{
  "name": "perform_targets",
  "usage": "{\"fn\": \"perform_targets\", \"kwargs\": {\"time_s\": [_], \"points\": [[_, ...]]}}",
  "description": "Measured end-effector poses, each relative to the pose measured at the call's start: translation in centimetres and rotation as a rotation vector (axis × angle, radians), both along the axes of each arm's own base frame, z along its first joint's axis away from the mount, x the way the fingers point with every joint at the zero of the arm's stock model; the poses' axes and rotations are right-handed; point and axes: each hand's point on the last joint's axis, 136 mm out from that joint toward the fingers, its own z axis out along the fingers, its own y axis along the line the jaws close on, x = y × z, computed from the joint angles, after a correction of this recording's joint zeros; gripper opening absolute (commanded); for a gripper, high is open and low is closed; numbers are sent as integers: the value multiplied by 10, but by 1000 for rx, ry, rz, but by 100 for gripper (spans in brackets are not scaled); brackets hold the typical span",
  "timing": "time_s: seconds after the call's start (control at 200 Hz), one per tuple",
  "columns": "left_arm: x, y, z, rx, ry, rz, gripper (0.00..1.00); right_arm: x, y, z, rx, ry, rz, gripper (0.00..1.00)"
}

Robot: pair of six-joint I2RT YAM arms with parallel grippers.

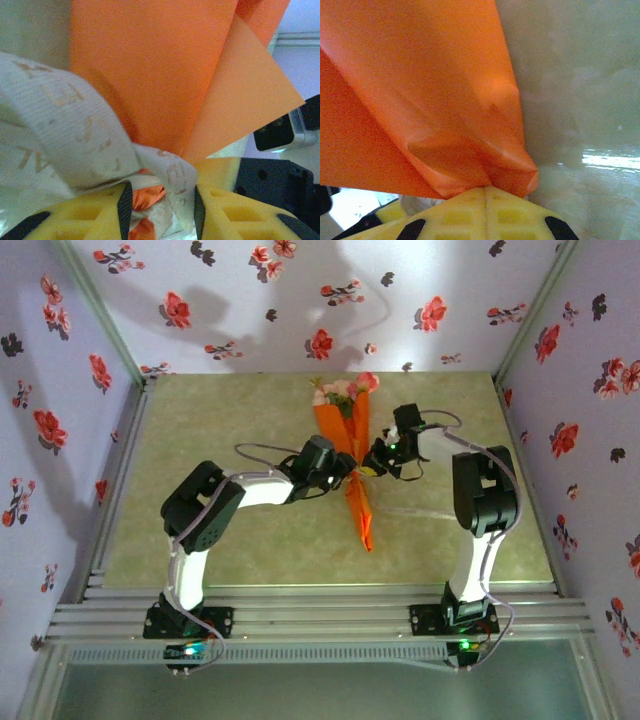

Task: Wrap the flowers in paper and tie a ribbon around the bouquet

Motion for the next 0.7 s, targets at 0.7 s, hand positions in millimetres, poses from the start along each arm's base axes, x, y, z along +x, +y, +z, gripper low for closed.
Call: {"fn": "perform_targets", "kwargs": {"time_s": [0.7], "points": [[-4, -22, 44, 126, 218, -84, 33, -7, -7, 3, -40, -11, -67, 0]]}}
